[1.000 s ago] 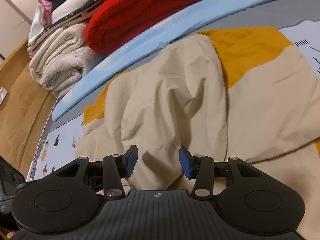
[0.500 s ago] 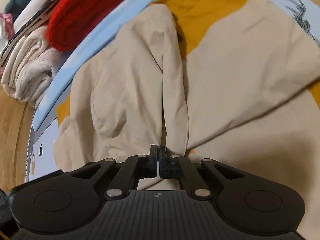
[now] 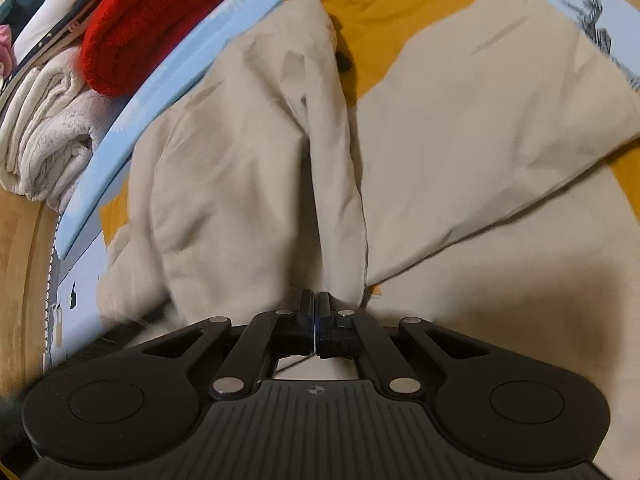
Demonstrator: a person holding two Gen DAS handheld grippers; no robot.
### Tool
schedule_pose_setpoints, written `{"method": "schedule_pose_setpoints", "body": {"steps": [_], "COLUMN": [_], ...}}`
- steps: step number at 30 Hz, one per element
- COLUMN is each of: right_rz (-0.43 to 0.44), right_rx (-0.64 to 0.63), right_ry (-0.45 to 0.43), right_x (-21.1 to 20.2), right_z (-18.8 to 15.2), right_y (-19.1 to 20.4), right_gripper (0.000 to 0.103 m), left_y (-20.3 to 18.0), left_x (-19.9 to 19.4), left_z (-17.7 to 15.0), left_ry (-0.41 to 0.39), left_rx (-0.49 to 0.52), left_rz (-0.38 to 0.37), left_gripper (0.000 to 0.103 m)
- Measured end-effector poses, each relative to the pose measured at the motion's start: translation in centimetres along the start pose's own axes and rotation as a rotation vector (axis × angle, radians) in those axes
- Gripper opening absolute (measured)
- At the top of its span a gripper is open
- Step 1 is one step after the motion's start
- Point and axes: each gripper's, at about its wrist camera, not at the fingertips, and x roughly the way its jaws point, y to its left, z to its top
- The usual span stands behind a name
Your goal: Fold large clothes
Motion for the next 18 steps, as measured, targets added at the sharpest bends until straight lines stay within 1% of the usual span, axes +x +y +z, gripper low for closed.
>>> {"method": "schedule_pose_setpoints", "body": {"steps": [1, 2, 3, 4, 5, 6, 7, 8, 10, 11, 12, 13, 14, 15, 16, 17, 18], "right_rz": [-0.02, -0.036, -0.042, -0.033, -0.018, 0.001, 0.016, 0.02, 0.012, -0.006, -0.025, -0.036, -0.041, -0.041, -0.037, -0.032, -0.029], "right_rx": [-0.036, -0.078, -0.108, -0.129, -0.139, -0.14, -0.13, -0.105, -0.053, -0.036, -0.028, -0.024, -0.025, -0.03, -0.038, -0.043, -0.043], "right_ry": [-0.037, -0.081, -0.121, -0.154, -0.174, -0.182, -0.178, -0.167, -0.144, -0.132, -0.131, -0.138, -0.147, -0.155, -0.159, -0.158, -0.155], "right_x": [-0.6, -1.2, -1.8, -2.2, -2.5, -2.5, -2.4, -2.2, -1.7, -1.5, -1.4, -1.4, -1.6, -1.7, -1.8, -1.8, -1.8], "right_z": [0.0, 0.1, 0.1, 0.2, 0.3, 0.4, 0.5, 0.7, 1.0, 1.0, 1.0, 1.0, 1.0, 1.1, 0.9, 0.8, 0.7], "right_y": [0.6, 1.1, 1.6, 1.9, 1.9, 1.9, 1.7, 1.2, 0.3, -0.2, -0.2, -0.3, -0.4, -0.3, -0.2, -0.3, -0.3], "right_gripper": [0.002, 0.007, 0.02, 0.027, 0.04, 0.043, 0.043, 0.043, 0.043, 0.043, 0.043, 0.043, 0.043, 0.043, 0.043, 0.043, 0.043], "left_y": [0.1, 0.1, 0.1, 0.2, 0.3, 0.0, -0.8, -1.5, -2.5, -2.7, -2.9, -3.0, -3.1, -2.9, -2.3, -1.4, -0.9], "left_x": [-0.4, -1.1, -1.7, -2.4, -3.2, -3.9, -4.6, -5.4, -6.3, -6.3, -5.7, -4.8, -3.5, -2.0, -0.6, 0.3, 0.0], "left_z": [0.3, 0.5, 0.7, 0.9, 1.0, 1.1, 1.3, 1.2, 0.9, 0.7, 0.6, 0.4, 0.2, -0.1, -0.4, -0.6, -0.4], "left_ry": [-0.009, -0.037, -0.063, -0.093, -0.132, -0.172, -0.216, -0.268, -0.314, -0.301, -0.261, -0.215, -0.153, -0.084, -0.017, 0.011, 0.003], "left_rx": [-0.015, -0.017, -0.016, -0.019, -0.024, -0.015, 0.012, 0.054, 0.105, 0.117, 0.113, 0.111, 0.122, 0.135, 0.131, 0.101, 0.075], "left_rz": [-0.004, -0.012, -0.016, -0.022, -0.029, -0.039, -0.055, -0.096, -0.185, -0.244, -0.29, -0.275, -0.21, -0.134, -0.053, 0.002, 0.002], "left_gripper": [0.019, 0.021, 0.025, 0.025, 0.025, 0.025, 0.025, 0.025, 0.025, 0.025, 0.025, 0.023, 0.023, 0.02, 0.013, 0.012, 0.013]}}
